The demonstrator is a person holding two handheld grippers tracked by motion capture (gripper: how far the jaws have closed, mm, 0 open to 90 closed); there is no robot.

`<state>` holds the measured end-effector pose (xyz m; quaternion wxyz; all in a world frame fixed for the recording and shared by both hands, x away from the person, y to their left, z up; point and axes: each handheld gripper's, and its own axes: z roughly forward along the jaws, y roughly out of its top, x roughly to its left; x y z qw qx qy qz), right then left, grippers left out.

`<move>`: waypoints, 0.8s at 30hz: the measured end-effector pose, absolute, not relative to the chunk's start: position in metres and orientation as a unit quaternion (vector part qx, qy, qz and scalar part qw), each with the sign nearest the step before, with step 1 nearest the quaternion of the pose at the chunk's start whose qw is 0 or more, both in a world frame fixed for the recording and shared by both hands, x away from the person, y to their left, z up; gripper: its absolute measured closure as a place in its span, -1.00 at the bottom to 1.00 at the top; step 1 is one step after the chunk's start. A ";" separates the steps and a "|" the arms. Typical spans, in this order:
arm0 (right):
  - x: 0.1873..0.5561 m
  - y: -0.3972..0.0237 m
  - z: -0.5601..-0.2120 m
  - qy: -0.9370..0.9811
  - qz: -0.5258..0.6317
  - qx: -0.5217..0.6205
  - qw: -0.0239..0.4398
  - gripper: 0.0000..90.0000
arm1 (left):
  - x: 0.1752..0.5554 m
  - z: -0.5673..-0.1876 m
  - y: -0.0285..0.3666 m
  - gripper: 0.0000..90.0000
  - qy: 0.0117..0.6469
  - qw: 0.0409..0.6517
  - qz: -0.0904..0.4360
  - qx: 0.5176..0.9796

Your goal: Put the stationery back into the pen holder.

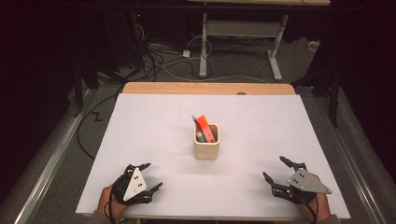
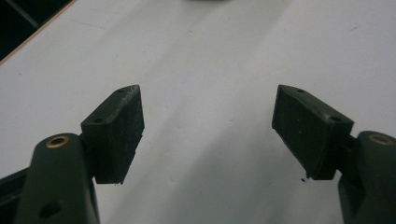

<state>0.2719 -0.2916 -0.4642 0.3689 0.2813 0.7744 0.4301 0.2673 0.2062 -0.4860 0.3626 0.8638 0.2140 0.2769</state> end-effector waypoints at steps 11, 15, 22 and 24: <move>0.265 -0.290 -0.470 0.777 0.424 0.276 0.373 -0.54 | 0.266 -0.485 0.205 -0.46 0.210 0.360 0.280 0.865; 0.262 -0.289 -0.469 0.774 0.427 0.278 0.375 -0.55 | 0.266 -0.485 0.205 -0.46 0.208 0.361 0.280 0.865; 0.263 -0.288 -0.470 0.776 0.425 0.278 0.374 -0.55 | 0.267 -0.485 0.205 -0.46 0.208 0.364 0.279 0.864; 0.263 -0.288 -0.470 0.777 0.424 0.277 0.372 -0.55 | 0.267 -0.485 0.205 -0.46 0.208 0.362 0.278 0.865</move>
